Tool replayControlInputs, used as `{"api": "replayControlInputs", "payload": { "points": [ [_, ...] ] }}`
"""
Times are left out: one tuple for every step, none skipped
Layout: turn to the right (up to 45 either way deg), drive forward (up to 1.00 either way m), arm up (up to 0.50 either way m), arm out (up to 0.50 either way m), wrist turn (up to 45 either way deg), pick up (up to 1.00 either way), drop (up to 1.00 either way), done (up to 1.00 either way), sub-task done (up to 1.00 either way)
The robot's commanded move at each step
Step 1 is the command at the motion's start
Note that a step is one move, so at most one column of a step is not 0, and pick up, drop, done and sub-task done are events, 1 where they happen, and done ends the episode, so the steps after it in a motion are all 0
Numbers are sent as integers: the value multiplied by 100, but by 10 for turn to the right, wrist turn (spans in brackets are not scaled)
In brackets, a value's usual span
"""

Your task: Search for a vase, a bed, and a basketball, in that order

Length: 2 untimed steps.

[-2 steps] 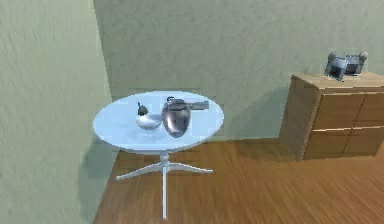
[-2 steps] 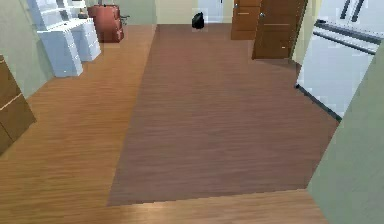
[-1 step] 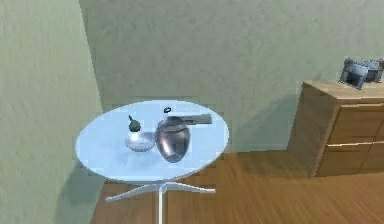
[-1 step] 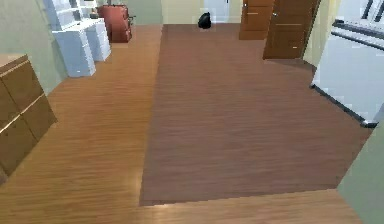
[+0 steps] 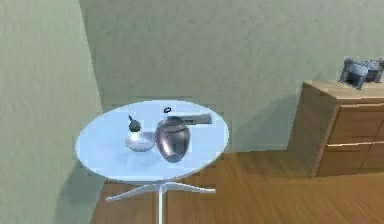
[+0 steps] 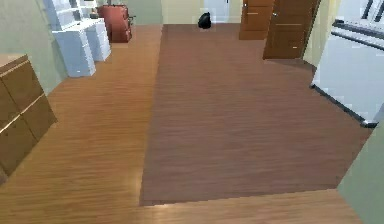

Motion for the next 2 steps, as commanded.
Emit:
{"api": "replayControlInputs", "payload": {
  "points": [
    [450,0,0,0,0,0,0,0,0],
    [450,0,0,0,0,0,0,0,0]
  ]
}}
